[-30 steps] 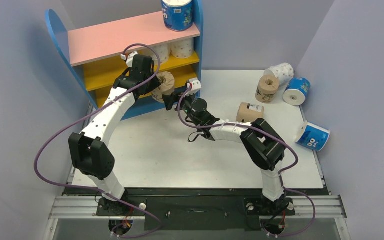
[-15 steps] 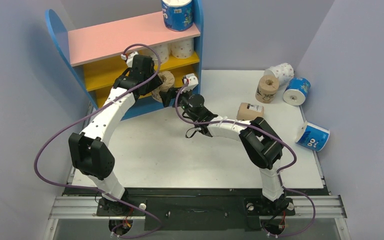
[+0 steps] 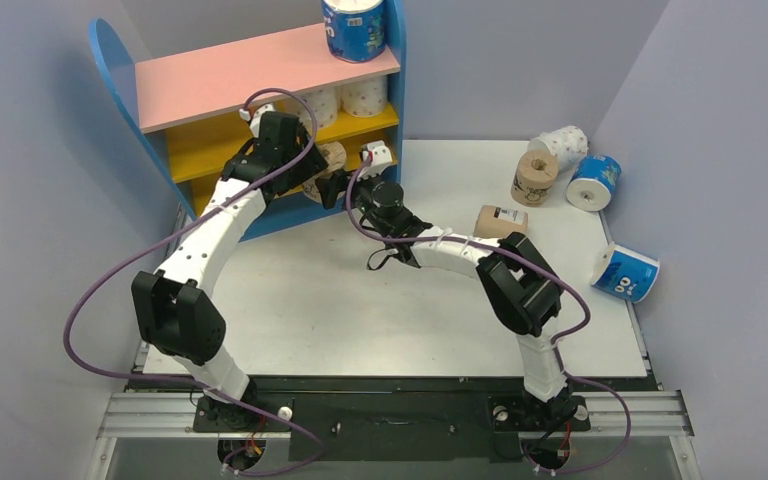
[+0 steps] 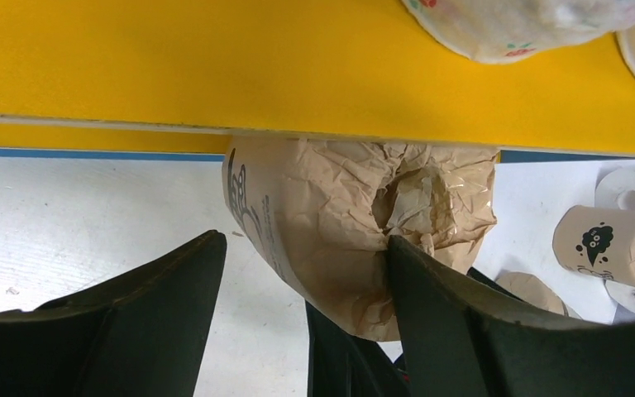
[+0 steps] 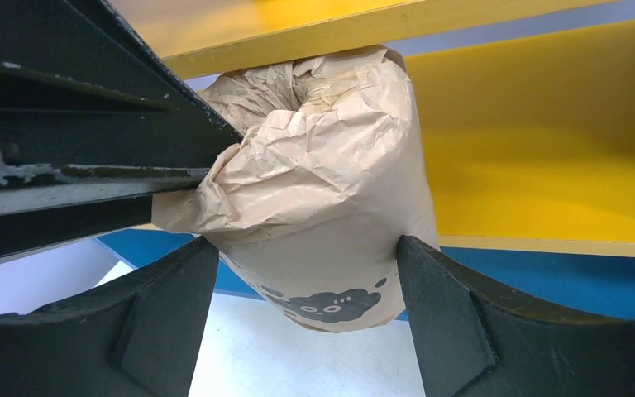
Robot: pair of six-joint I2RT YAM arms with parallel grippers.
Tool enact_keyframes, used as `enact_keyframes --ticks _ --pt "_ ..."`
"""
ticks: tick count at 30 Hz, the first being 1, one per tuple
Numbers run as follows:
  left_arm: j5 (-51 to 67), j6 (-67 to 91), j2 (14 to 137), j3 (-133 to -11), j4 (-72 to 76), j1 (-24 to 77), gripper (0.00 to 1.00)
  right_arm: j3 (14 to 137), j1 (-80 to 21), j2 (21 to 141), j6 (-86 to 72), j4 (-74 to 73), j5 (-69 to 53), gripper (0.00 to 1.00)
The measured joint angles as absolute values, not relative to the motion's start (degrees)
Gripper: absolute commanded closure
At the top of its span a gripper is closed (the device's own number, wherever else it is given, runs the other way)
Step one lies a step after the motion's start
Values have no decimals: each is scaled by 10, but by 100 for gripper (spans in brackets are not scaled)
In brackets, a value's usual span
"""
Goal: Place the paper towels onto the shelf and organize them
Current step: Place the paper towel on the shelf.
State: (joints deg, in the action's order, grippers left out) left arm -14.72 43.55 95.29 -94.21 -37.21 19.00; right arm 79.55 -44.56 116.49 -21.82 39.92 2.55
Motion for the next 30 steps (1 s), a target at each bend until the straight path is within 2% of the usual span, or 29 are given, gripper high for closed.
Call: enact_keyframes --ticks 6,13,19,30 --pt "-144 426 919 -912 -362 188 20 809 -446 1173 -218 393 26 26" --pt "-145 415 809 -905 -298 188 13 826 -442 1180 -218 389 37 26" --pt "-148 413 744 -860 -260 188 12 835 -442 1180 -218 380 43 26" --pt "-148 413 702 -687 -233 188 12 849 -442 1192 -218 369 45 26"
